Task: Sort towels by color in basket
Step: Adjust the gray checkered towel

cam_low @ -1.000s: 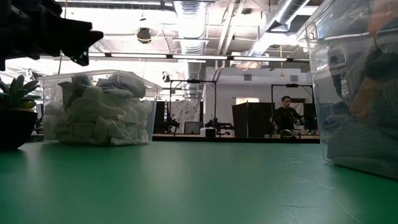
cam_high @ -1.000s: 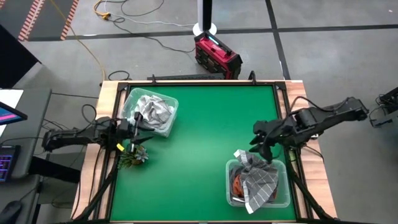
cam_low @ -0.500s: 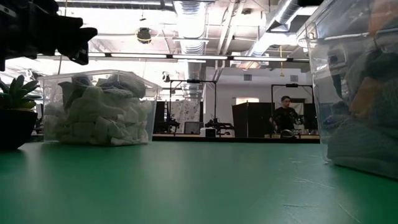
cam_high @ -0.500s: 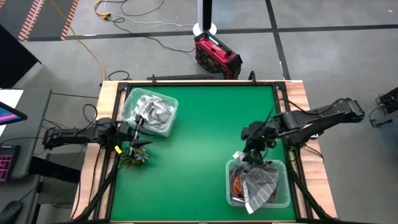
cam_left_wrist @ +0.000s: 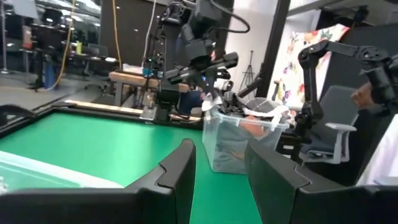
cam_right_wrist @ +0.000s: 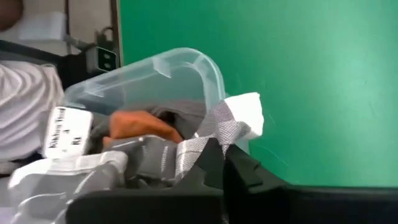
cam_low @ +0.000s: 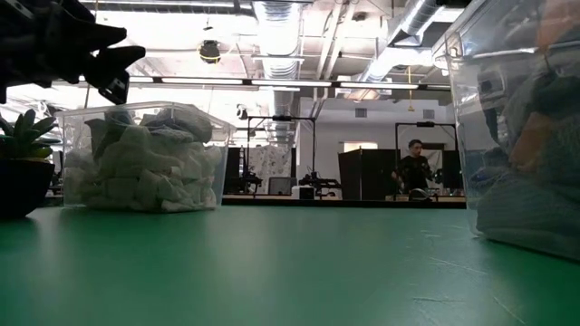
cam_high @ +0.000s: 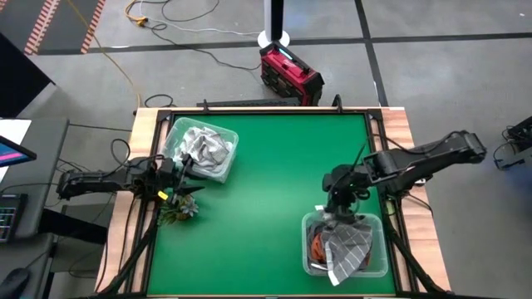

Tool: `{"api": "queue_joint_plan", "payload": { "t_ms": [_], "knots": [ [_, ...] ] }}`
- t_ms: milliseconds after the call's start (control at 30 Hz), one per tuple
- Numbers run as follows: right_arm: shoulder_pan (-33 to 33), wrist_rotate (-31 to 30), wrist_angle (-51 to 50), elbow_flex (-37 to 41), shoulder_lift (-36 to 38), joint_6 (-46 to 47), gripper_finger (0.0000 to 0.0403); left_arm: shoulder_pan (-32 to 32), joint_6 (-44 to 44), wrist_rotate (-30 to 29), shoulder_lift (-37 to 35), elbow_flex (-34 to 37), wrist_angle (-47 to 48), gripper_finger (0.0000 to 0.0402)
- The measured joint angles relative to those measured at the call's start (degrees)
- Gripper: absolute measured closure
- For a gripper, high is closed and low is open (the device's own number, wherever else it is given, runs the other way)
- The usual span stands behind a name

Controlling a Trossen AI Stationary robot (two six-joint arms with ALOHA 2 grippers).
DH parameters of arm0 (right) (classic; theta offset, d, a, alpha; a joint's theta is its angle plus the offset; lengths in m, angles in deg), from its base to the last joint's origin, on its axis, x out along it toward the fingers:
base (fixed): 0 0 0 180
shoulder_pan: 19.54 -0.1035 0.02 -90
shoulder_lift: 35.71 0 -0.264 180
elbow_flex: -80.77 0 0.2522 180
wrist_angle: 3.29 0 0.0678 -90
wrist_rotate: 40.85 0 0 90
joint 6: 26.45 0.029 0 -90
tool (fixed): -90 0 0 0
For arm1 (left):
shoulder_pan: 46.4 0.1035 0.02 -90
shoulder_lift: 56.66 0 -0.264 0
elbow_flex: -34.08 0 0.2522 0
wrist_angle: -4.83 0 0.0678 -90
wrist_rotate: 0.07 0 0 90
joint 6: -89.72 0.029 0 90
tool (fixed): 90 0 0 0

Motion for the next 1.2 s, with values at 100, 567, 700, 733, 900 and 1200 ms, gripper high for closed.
{"api": "queue_joint_plan", "payload": {
  "t_ms": [100, 567, 700, 733, 900, 1200],
  "knots": [
    [-1.0, -0.1, 0.1, -1.6, 1.8, 0.0, 0.0378, 0.0, -0.1, -1.0, 0.0, 0.0, -0.3, 0.0272],
    [-21.7, -18.2, 8.1, -1.9, -5.6, 5.9, 0.0376, 0.0, -2.8, -2.3, 0.0, 0.0, -1.4, 0.0272],
    [-24.7, -18.6, 8.1, -1.8, -11.1, 15.4, 0.0366, 0.0, -4.4, -2.3, 0.0, 0.0, -1.3, 0.0272],
    [-25.2, -18.7, 8.1, -1.8, -12.5, 17.7, 0.0366, 0.0, -4.7, -2.3, 0.0, 0.0, -1.3, 0.0272],
    [-26.2, -20.6, 5.2, -2.2, -18.1, 23.2, 0.0375, 0.0, -5.6, -2.3, 0.0, 0.0, -1.3, 0.0272],
    [-25.4, -20.1, 4.1, -4.7, -17.5, 21.3, 0.0304, 0.0, -7.0, -2.3, 0.0, 0.0, -1.1, 0.0272]
  ]
}}
